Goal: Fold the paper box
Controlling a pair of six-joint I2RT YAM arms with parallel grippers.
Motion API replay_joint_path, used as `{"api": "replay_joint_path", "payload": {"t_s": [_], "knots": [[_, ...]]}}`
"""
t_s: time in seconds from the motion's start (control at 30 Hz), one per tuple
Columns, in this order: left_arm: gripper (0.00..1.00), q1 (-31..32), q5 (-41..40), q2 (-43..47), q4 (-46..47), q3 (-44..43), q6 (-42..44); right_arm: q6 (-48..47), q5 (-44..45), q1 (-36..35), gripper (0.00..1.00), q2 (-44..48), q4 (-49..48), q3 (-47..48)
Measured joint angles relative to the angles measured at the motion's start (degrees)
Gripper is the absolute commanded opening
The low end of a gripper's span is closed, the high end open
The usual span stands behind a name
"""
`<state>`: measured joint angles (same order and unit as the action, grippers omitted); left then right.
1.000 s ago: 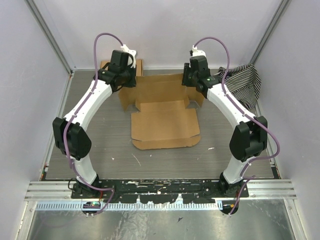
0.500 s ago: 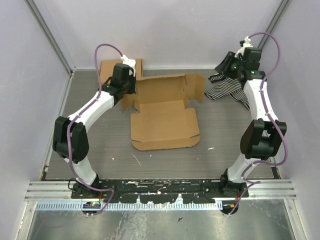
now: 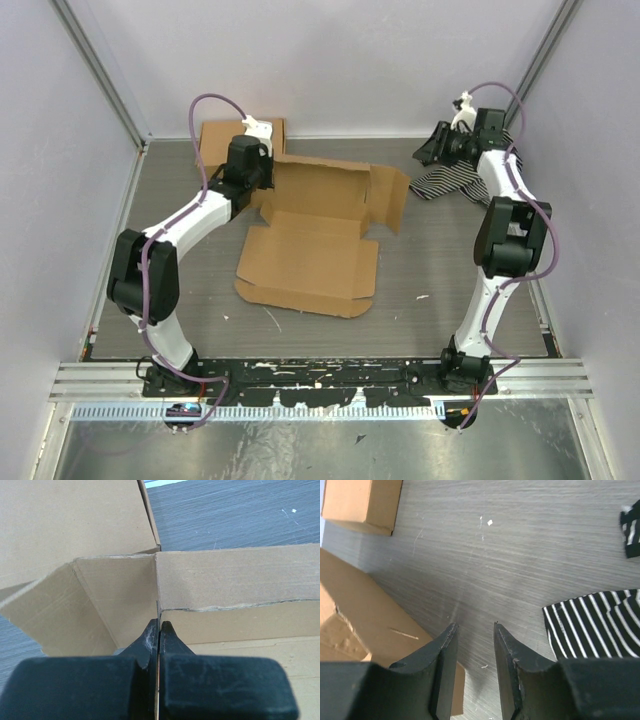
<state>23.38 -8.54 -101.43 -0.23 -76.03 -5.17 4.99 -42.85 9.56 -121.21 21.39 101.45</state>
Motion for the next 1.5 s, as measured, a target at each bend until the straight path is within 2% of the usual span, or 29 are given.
{"api": "replay_joint_path", "payload": {"t_s": [0.13, 0.43, 0.9, 1.2, 1.5], "knots": [[0.0, 0.0, -0.44, -0.66, 0.31, -0.17, 0.44, -2.01, -3.98, 0.2, 0.39, 0.04, -1.22, -3.39], [0.0, 0.0, -1.07, -0.7, 0.07, -0.17, 0.48, -3.34, -8.5, -0.2, 0.42, 6.75, -5.99, -19.39], [0.0, -0.02, -0.92, -0.2, 0.76, 2.21, 0.22, -11.06, -12.04, -11.04, 0.44, 8.85, -7.69, -19.87], [0.0, -0.02, -0.39, 1.92, 1.25, 3.96, 0.17, -11.85, -10.75, -11.39, 0.44, 13.79, -7.58, -23.43], [0.0, -0.02, -0.11, 3.45, 1.46, 5.33, -0.83, -10.8, -7.89, -12.79, 0.45, 24.0, -7.69, -28.87]]}}
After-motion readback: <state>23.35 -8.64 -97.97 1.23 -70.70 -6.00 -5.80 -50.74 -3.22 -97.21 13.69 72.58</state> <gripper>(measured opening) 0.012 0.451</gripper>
